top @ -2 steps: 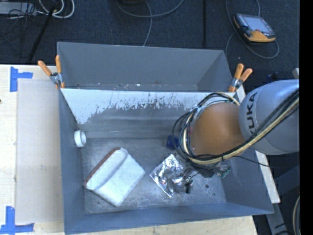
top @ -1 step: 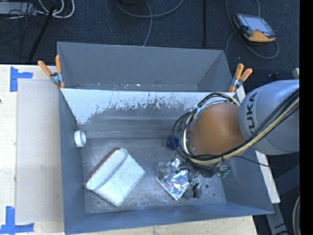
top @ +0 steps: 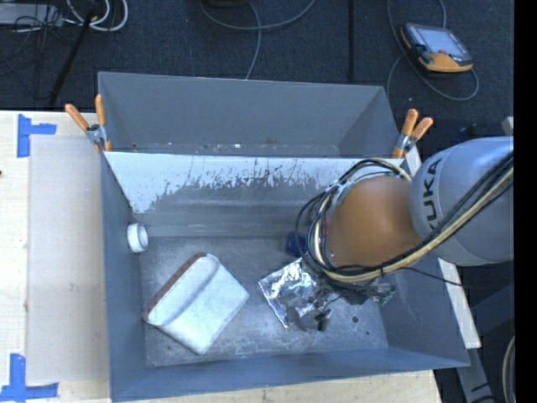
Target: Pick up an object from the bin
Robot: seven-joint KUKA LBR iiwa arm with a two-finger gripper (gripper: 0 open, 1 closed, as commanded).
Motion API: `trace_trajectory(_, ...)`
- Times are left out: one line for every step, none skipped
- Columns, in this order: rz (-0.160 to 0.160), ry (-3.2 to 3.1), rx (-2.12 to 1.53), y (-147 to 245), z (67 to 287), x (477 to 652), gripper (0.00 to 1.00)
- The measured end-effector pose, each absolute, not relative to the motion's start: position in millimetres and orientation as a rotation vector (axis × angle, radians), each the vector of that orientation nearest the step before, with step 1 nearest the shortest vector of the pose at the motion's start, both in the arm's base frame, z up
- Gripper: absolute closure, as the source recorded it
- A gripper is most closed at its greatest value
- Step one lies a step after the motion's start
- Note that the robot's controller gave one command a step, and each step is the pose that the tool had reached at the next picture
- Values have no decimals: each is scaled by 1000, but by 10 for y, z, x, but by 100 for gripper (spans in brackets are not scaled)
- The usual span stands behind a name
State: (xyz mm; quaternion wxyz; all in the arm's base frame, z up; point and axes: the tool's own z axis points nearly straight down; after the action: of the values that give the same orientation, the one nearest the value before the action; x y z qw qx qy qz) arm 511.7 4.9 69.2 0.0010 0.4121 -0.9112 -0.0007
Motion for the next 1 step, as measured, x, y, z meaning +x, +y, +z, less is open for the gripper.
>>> trace_trajectory(-2,-2860,1295,49,691,5117,0)
